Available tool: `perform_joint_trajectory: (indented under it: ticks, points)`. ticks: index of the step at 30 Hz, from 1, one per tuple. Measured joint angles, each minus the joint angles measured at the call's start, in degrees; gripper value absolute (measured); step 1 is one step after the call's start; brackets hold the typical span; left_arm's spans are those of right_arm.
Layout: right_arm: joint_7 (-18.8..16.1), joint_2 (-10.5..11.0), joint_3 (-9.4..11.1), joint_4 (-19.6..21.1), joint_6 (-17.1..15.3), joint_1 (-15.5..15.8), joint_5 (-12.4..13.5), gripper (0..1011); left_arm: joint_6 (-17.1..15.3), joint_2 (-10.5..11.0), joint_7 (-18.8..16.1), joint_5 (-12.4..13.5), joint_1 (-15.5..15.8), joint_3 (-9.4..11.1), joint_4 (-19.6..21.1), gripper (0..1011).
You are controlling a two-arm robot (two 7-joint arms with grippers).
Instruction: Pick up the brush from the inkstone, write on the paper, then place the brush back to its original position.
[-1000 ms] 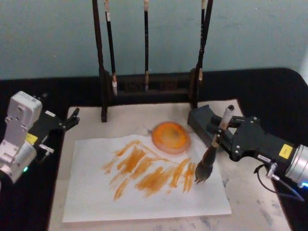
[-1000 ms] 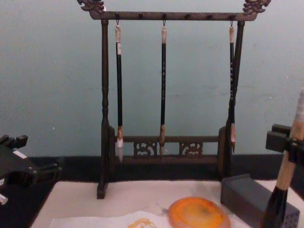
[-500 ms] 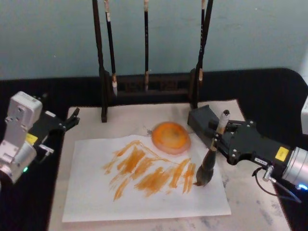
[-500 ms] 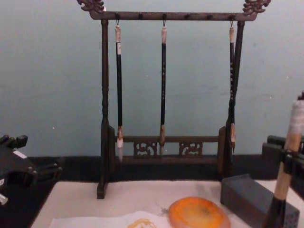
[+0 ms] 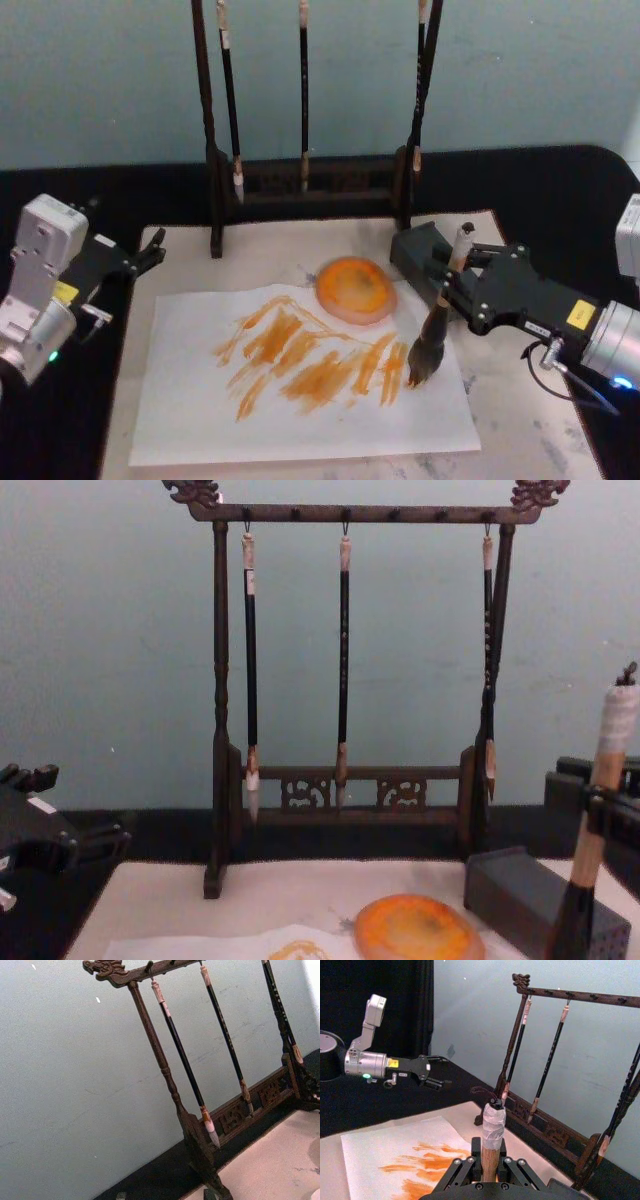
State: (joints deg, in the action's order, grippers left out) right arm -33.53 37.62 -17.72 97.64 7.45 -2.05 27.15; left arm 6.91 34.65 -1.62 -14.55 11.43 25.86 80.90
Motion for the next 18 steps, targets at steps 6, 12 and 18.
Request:
perform_joint_trajectory:
  ticks: [6,12,18]
  points:
    - [0.1,-0.9,-0.3,-1.0,0.3,-1.1,-0.8,163,0.0,0.0,0.0,0.0,0.0,0.0,0.0,1001]
    - [0.1,-1.7,-0.8,-2.1,0.6,-2.3,-1.5,163,0.0,0.0,0.0,0.0,0.0,0.0,0.0,1001]
    - [0.0,-2.3,-1.2,-3.1,0.6,-3.3,-2.1,163,0.0,0.0,0.0,0.0,0.0,0.0,0.0,1001]
